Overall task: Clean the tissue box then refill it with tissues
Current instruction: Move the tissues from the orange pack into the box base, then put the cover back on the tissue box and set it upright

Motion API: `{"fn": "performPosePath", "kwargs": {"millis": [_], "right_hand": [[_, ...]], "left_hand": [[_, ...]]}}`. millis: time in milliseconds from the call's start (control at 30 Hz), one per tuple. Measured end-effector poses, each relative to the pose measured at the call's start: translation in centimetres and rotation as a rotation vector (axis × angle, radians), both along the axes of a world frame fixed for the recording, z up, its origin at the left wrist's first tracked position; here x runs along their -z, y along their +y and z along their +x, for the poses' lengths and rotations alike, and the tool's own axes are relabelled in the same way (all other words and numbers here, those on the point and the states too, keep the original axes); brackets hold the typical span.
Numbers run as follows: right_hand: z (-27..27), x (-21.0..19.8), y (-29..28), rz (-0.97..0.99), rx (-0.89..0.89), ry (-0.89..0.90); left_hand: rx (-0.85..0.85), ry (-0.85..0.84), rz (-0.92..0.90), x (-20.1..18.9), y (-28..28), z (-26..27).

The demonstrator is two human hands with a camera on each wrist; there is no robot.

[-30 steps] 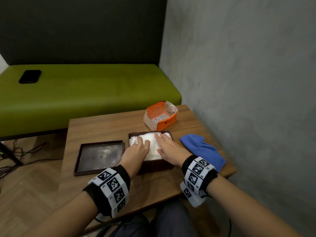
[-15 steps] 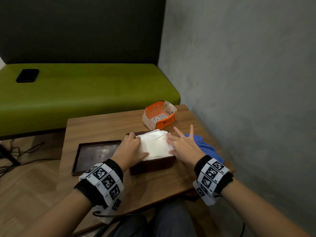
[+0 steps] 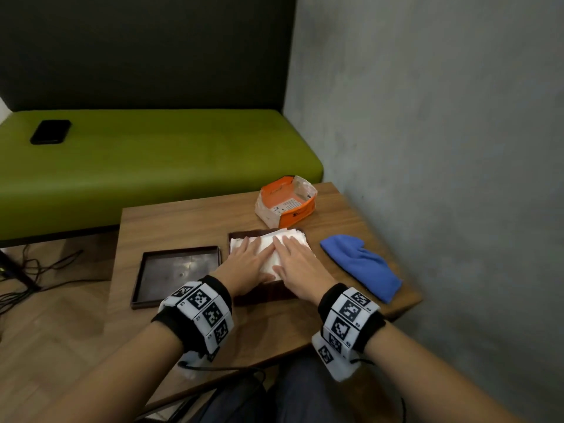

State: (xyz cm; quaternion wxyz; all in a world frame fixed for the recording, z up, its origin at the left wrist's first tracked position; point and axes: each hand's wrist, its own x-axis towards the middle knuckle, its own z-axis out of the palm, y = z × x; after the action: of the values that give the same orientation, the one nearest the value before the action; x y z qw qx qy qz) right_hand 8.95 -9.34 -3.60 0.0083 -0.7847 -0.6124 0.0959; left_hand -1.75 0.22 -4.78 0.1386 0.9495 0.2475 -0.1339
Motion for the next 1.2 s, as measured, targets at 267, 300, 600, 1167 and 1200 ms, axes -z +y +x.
{"fn": "performPosePath", "kwargs": {"millis": [267,300,600,1167,1200], "right_hand": [[0.9,-0.6,1.0,-0.246,0.061,0.209],[1.0,-0.9,0.6,-0.154,0.074,0.245],[-1.3,0.7,-2.9,0.274,0.062,-0.146],[-1.1,-0.6,-1.9,0.290,0.082,0.005],[-1.1,-0.8,-1.5,0.364,0.080,0.036]], "left_hand": [[-0.028,0.070,-0.104,-0.7,0.1,1.3],[-0.053,-0.061,-0.154,-0.9,0.0,0.8],[-0.387,-0.378,0.036,2.9,3.0,-8.1],[-0.517,-0.838,0.105,-2.6,4.9,-6.6],[-0.518,-0.956,0.094,-4.1,5.0,-6.1]]}}
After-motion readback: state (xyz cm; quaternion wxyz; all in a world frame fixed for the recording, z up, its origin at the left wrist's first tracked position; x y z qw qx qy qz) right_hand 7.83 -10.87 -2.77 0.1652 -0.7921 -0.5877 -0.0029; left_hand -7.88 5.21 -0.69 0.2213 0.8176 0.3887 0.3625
